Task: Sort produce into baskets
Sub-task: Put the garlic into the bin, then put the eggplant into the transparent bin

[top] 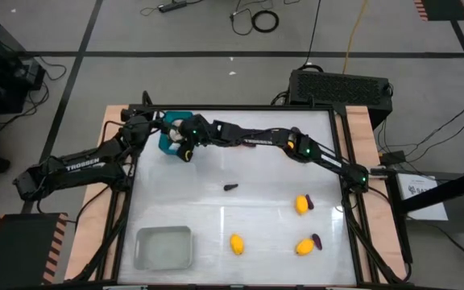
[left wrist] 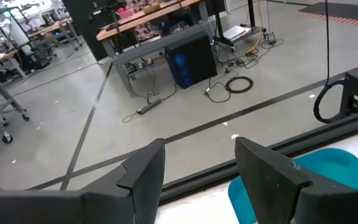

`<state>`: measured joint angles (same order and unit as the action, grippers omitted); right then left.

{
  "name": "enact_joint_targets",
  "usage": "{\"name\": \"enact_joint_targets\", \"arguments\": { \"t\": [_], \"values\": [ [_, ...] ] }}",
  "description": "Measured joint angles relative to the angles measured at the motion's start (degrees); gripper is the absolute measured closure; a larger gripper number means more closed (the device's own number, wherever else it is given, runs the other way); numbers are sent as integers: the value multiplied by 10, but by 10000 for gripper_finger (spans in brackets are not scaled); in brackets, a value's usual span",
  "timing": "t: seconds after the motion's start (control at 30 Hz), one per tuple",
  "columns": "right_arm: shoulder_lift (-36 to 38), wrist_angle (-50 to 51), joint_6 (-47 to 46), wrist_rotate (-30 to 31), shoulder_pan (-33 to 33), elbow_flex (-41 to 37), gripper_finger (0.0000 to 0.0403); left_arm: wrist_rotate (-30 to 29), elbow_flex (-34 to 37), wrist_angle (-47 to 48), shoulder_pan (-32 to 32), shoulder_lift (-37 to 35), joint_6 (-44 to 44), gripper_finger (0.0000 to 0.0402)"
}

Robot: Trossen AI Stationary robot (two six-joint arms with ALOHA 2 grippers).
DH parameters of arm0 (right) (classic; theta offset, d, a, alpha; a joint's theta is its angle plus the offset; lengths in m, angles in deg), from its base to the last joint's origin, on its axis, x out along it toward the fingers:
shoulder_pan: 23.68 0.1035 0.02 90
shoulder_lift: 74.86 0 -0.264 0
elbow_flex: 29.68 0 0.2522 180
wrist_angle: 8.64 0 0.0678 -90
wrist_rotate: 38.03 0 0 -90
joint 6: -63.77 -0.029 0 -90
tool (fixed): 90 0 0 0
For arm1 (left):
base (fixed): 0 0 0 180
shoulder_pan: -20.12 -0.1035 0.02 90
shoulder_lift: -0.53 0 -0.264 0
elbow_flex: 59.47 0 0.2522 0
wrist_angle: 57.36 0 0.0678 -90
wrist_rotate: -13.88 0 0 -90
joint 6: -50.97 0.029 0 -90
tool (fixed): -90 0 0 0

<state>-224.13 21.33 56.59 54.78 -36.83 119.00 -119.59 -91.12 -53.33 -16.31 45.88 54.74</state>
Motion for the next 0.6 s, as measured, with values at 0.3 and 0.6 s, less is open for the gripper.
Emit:
{"name": "enact_joint_targets", "arguments": {
  "t": [0.3,0.6],
  "values": [
    [11,13,-12,0,-5,0,195,80,0,-2,0,0,15,198],
    [95,237,18,0,-18,1,161,196,0,-3,0,1,56,198]
  ]
}}
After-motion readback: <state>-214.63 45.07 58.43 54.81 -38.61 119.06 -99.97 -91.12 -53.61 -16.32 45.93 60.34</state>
